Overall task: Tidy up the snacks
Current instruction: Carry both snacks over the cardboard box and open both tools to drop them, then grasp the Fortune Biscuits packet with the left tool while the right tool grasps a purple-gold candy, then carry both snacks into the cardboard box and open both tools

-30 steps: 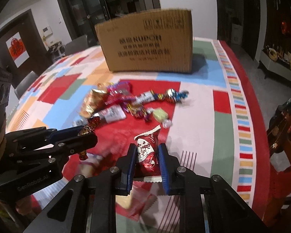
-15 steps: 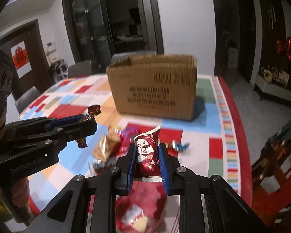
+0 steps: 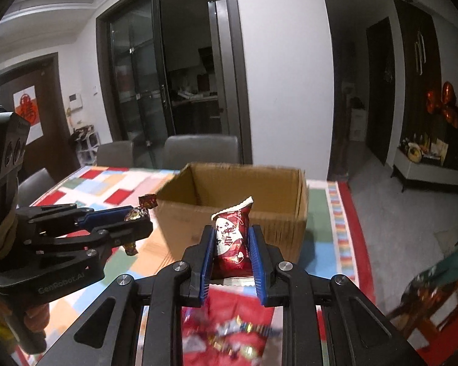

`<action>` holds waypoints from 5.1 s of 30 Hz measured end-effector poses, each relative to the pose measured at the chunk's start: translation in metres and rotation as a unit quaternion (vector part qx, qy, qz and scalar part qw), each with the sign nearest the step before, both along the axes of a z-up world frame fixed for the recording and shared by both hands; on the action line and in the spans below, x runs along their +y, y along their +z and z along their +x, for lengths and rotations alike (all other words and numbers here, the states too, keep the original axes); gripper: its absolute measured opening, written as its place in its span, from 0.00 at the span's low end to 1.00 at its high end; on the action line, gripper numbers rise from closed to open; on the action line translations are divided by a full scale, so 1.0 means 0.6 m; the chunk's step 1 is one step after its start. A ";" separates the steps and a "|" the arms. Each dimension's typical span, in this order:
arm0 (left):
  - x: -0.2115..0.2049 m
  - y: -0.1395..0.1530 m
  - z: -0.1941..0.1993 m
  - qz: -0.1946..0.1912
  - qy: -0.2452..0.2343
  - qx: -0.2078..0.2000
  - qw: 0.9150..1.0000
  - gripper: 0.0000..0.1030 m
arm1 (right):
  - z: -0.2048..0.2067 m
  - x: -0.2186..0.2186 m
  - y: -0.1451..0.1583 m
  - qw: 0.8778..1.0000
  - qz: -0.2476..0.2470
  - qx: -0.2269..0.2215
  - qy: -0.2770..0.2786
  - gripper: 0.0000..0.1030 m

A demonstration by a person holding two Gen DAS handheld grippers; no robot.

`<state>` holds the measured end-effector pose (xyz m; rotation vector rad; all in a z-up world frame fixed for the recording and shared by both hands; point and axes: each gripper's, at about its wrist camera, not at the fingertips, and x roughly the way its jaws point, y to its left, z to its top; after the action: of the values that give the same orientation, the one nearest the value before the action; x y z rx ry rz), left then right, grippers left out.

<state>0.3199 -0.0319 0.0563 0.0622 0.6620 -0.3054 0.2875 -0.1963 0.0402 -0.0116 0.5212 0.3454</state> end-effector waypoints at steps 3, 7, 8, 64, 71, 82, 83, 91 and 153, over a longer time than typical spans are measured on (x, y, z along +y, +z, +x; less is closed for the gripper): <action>0.003 0.010 0.038 0.004 -0.001 0.000 1.000 0.23 | 0.035 0.006 0.011 1.000 -0.005 -0.007 -0.004 0.24; 0.006 0.011 0.091 0.005 0.001 0.002 1.000 0.23 | 0.080 0.012 0.015 1.000 -0.003 -0.003 -0.006 0.24; 0.007 0.009 0.099 0.004 0.000 0.004 1.000 0.23 | 0.087 0.014 0.014 1.000 -0.002 -0.002 -0.007 0.24; 0.038 -0.143 -0.030 0.041 -0.011 0.192 0.980 0.61 | 0.024 0.052 -0.135 0.951 -0.100 0.281 0.081 0.44; 0.038 -0.192 -0.020 0.038 -0.021 0.251 0.967 0.62 | 0.034 0.058 -0.186 0.932 -0.101 0.337 0.088 0.44; 0.041 -0.244 0.009 0.030 -0.018 0.298 0.954 0.62 | 0.057 0.063 -0.248 0.910 -0.093 0.393 0.089 0.44; 0.041 -0.248 0.011 0.028 -0.019 0.300 0.953 0.62 | 0.060 0.063 -0.251 0.910 -0.094 0.394 0.088 0.44; 0.043 -0.276 0.033 0.022 -0.011 0.319 0.948 0.62 | 0.071 0.067 -0.278 0.902 -0.095 0.412 0.088 0.44; 0.020 0.009 0.102 0.018 -0.019 0.127 0.992 0.41 | 0.129 0.029 0.003 0.973 -0.034 0.224 0.041 0.26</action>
<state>0.3811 -0.0200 0.0618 0.0717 0.9192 -0.3420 0.3647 -0.1787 0.0421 -0.0221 0.9822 0.4128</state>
